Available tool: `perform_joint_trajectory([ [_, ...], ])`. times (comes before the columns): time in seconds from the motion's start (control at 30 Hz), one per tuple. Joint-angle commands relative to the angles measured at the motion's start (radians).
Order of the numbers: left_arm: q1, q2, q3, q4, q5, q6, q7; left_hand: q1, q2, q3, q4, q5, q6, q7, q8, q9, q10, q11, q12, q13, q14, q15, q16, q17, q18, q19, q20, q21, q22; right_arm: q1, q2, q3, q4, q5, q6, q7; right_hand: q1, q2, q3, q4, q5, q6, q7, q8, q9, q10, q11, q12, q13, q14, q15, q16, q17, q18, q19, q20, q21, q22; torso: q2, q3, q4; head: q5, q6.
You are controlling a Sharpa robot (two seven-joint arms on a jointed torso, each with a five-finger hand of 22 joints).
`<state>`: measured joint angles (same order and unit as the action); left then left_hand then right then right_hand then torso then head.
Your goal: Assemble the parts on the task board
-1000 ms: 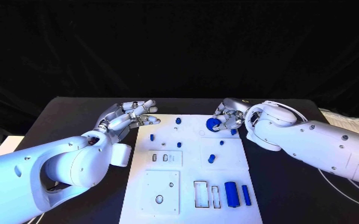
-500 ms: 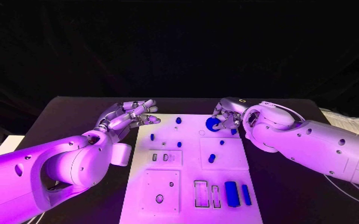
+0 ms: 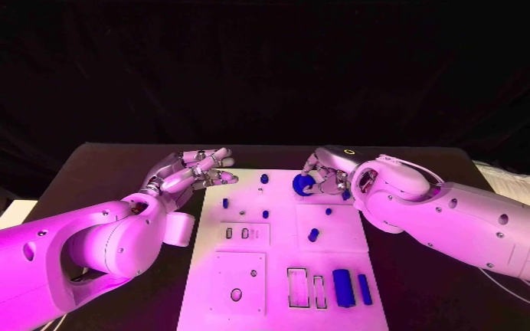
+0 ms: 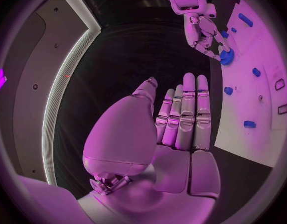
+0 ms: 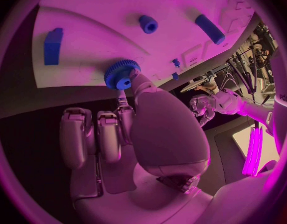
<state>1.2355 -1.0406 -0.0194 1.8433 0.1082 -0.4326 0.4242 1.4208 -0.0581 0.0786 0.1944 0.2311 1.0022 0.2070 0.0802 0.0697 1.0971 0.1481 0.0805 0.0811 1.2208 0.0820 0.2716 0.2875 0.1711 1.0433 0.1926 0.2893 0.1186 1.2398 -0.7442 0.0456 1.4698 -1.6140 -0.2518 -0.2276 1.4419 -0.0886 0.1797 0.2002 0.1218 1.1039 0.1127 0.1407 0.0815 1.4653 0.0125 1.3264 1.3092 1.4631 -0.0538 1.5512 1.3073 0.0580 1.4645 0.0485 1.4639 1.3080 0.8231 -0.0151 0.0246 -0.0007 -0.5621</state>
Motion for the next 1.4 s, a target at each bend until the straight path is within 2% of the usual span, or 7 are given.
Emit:
perform_joint_trajectory([
  [0.03, 0.001, 0.002, 0.001, 0.002, 0.001, 0.025, 0.006, 0.003, -0.002, -0.002, -0.005, -0.004, -0.001, 0.002, -0.007, -0.001, -0.009, 0.000, -0.005, -0.001, -0.006, 0.001, 0.006, 0.002, 0.011, 0.009, 0.000, -0.003, -0.001, 0.001, 0.008, 0.000, 0.022, -0.014, -0.039, 0.025, 0.001, 0.012, 0.014, 0.005, 0.006, 0.025, -0.019, -0.007, 0.016, 0.007, -0.003, 0.001, 0.069, 0.100, -0.005, 0.001, 0.229, -0.010, 0.005, -0.001, 0.007, 0.039, 0.000, -0.0007, 0.0001, 0.002, 0.000],
  [0.23, 0.001, 0.002, 0.001, 0.003, 0.001, 0.026, 0.006, 0.003, 0.000, -0.001, -0.006, -0.004, -0.001, 0.002, -0.007, -0.001, -0.009, 0.000, -0.006, -0.001, -0.007, 0.001, 0.007, 0.003, 0.011, 0.009, 0.000, -0.003, -0.002, 0.003, 0.053, 0.000, 0.028, -0.040, -0.078, 0.019, -0.005, 0.007, 0.034, 0.000, 0.034, 0.025, -0.018, -0.013, 0.016, 0.003, -0.002, -0.010, 0.065, 0.100, -0.004, 0.000, 0.226, -0.011, 0.005, 0.000, 0.007, 0.040, 0.000, -0.0016, 0.0008, 0.000, 0.002],
  [0.37, 0.001, 0.004, 0.001, 0.003, 0.001, 0.026, 0.006, 0.004, 0.000, -0.001, -0.006, -0.004, -0.001, 0.002, -0.007, -0.001, -0.009, 0.000, -0.006, -0.001, -0.007, 0.001, 0.007, 0.003, 0.011, 0.010, 0.000, -0.003, -0.002, 0.004, 0.092, -0.002, 0.009, -0.045, -0.070, 0.021, -0.006, 0.005, 0.038, -0.003, 0.036, 0.024, -0.018, -0.015, 0.016, 0.002, -0.002, -0.013, 0.063, 0.099, -0.004, -0.001, 0.224, -0.011, 0.006, 0.000, 0.008, 0.041, 0.001, -0.0009, -0.0011, -0.001, 0.002],
  [0.77, 0.001, 0.014, 0.001, -0.004, 0.001, 0.025, 0.005, 0.004, 0.002, 0.000, -0.007, -0.004, -0.001, 0.002, -0.008, -0.001, -0.009, 0.000, -0.006, -0.001, -0.009, 0.001, 0.006, 0.004, 0.011, 0.009, 0.000, -0.003, -0.002, -0.010, 0.204, -0.030, -0.083, -0.052, -0.036, 0.031, -0.012, -0.002, 0.047, -0.009, 0.026, 0.020, -0.015, -0.021, 0.015, -0.005, 0.000, -0.028, 0.053, 0.098, -0.002, -0.004, 0.219, -0.011, 0.007, 0.001, 0.008, 0.043, 0.002, 0.0006, 0.0011, 0.001, 0.000],
  [0.9, 0.001, 0.014, 0.001, -0.004, 0.001, 0.026, 0.005, 0.004, 0.002, 0.000, -0.007, -0.004, -0.001, 0.002, -0.008, -0.001, -0.009, 0.000, -0.006, -0.001, -0.009, 0.001, 0.006, 0.004, 0.011, 0.009, 0.000, -0.003, -0.002, -0.012, 0.220, -0.033, -0.102, -0.054, -0.033, 0.032, -0.013, -0.003, 0.048, -0.009, 0.027, 0.019, -0.014, -0.022, 0.015, -0.004, 0.001, -0.027, 0.055, 0.098, -0.002, -0.004, 0.220, -0.011, 0.007, 0.001, 0.008, 0.043, 0.001, -0.0003, 0.0013, 0.002, -0.002],
  [1.2, 0.001, 0.015, 0.001, -0.005, 0.001, 0.027, 0.005, 0.004, 0.002, 0.000, -0.007, -0.004, -0.001, 0.002, -0.008, -0.001, -0.009, 0.000, -0.006, -0.001, -0.009, 0.001, 0.006, 0.004, 0.011, 0.009, 0.000, -0.003, -0.002, -0.013, 0.244, -0.036, -0.122, -0.055, -0.028, 0.036, -0.021, -0.008, 0.051, -0.011, 0.028, 0.014, -0.011, -0.028, 0.014, -0.006, 0.003, -0.031, 0.053, 0.098, 0.000, -0.004, 0.220, -0.011, 0.007, 0.003, 0.008, 0.043, 0.001, 0.0015, -0.0028, 0.008, -0.003],
  [1.4, 0.001, 0.015, 0.001, -0.005, 0.001, 0.027, 0.004, 0.004, 0.002, 0.000, -0.007, -0.004, -0.001, 0.002, -0.008, -0.001, -0.009, 0.000, -0.006, -0.001, -0.009, 0.001, 0.006, 0.004, 0.011, 0.009, 0.000, -0.003, -0.002, -0.013, 0.248, -0.037, -0.125, -0.055, -0.023, 0.033, -0.052, -0.024, 0.048, -0.008, 0.007, -0.019, 0.004, -0.053, 0.006, -0.014, 0.015, -0.048, 0.044, 0.098, 0.009, -0.005, 0.218, -0.012, 0.006, 0.010, 0.008, 0.043, 0.002, 0.0016, -0.0019, 0.009, -0.004],
])
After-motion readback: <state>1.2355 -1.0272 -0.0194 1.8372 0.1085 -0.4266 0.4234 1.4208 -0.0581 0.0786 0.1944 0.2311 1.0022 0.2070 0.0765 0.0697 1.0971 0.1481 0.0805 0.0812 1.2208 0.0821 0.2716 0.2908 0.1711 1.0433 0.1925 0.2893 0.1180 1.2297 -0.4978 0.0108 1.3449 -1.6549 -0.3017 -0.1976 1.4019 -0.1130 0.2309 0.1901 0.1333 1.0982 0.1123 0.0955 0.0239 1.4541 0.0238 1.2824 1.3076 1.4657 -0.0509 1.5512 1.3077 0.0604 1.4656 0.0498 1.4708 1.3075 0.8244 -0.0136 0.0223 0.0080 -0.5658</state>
